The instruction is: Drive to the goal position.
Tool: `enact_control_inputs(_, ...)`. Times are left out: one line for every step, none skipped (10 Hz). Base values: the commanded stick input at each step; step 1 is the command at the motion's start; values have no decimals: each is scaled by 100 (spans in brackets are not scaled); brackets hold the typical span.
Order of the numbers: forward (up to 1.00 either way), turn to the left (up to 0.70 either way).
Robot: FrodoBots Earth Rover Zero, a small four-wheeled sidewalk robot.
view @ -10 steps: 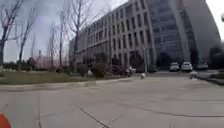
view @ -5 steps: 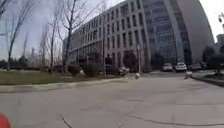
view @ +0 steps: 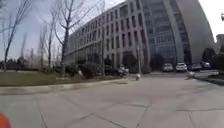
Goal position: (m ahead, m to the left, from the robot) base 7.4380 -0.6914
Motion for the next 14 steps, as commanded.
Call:
enact_control_inputs(70,-35)
enact_control_inputs(70,-35)
enact_control_inputs(70,-35)
enact_control_inputs(70,-35)
enact_control_inputs(70,-35)
enact_control_inputs(70,-35)
enact_control_inputs(70,-35)
enact_control_inputs(70,-35)
enact_control_inputs(70,-35)
enact_control_inputs(70,-35)
enact_control_inputs(70,-25)
enact_control_inputs(70,0)
enact_control_inputs(0,0)
enact_control_inputs(0,0)
